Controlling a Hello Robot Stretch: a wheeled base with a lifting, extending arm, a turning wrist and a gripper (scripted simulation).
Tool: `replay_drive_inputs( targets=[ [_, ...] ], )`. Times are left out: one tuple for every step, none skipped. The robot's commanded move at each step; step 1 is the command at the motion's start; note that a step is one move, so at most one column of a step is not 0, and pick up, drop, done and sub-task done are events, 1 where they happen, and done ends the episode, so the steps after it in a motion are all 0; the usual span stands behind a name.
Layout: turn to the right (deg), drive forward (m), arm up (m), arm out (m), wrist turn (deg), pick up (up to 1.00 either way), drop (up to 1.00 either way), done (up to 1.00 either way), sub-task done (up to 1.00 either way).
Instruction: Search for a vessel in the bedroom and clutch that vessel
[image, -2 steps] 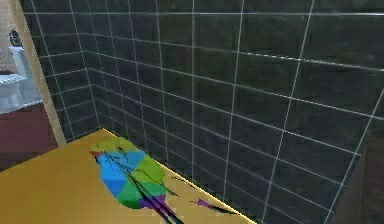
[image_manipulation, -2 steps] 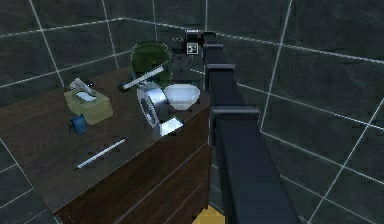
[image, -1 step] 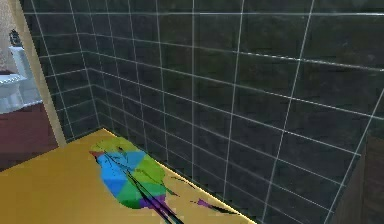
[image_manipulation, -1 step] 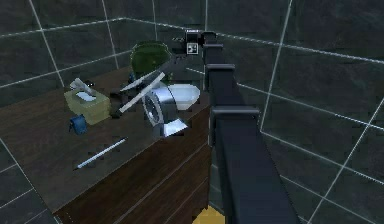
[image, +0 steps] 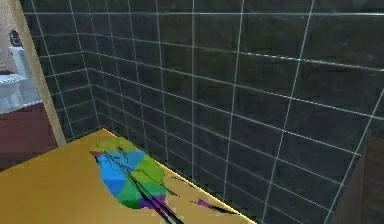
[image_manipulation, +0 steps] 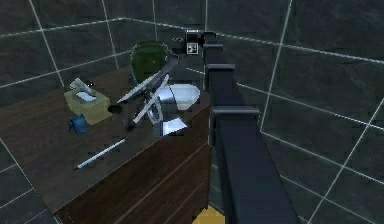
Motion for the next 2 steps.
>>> replay_drive_inputs(
  targets=[
    [0.0,0.00,0.00,-0.48,0.0,0.00,0.00,0.00,0.00],
    [45.0,0.00,0.00,0.00,0.0,0.00,0.00,0.00,0.00]
  ],
)
